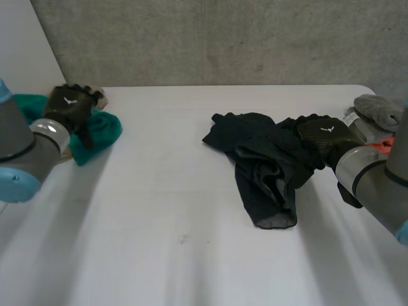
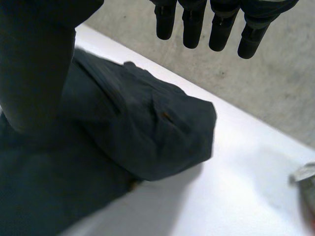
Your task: Fold the laundry.
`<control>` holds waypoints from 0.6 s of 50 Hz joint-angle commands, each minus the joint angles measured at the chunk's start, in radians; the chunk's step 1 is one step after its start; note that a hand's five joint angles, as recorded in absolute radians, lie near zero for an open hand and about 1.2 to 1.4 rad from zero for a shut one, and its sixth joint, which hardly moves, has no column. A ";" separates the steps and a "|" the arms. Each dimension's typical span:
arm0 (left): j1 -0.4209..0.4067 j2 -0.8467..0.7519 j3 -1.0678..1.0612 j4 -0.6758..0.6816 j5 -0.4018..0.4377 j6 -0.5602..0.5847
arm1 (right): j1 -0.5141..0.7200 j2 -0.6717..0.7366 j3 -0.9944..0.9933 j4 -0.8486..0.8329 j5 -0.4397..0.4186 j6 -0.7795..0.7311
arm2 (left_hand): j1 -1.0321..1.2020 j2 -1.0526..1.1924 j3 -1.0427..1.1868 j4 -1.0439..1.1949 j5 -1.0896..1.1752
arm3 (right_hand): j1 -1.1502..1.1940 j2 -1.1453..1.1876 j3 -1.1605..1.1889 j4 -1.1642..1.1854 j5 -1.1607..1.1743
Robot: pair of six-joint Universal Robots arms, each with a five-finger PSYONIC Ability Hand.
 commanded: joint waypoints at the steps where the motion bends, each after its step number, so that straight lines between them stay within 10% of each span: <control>1: -0.094 0.058 -0.122 0.064 -0.014 -0.029 | 0.089 0.100 -0.150 0.100 0.004 0.233 | -0.007 -0.028 -0.032 -0.026 -0.043 | -0.049 -0.029 -0.032 -0.035 -0.042; 16: -0.200 0.107 -0.189 0.124 -0.097 -0.092 | 0.292 0.673 -0.796 0.083 0.365 0.129 | -0.007 -0.028 -0.032 -0.026 -0.043 | 0.004 0.024 0.021 0.018 0.010; 19: -0.200 0.148 -0.212 0.124 -0.100 -0.133 | 0.309 0.754 -0.885 0.117 0.412 0.043 | -0.007 -0.028 -0.032 -0.026 -0.043 | 0.404 0.424 0.421 0.418 0.410; 21: -0.198 0.168 -0.219 0.127 -0.087 -0.172 | 0.316 0.745 -0.896 0.126 0.458 0.026 | -0.007 -0.028 -0.032 -0.026 -0.043 | 1.169 1.188 1.185 1.182 1.175; 30: -0.186 0.105 -0.122 0.148 0.028 -0.244 | 0.330 0.295 -0.481 -0.151 0.297 0.003 | -0.007 -0.028 -0.032 -0.026 -0.043 | 1.173 1.193 1.190 1.187 1.179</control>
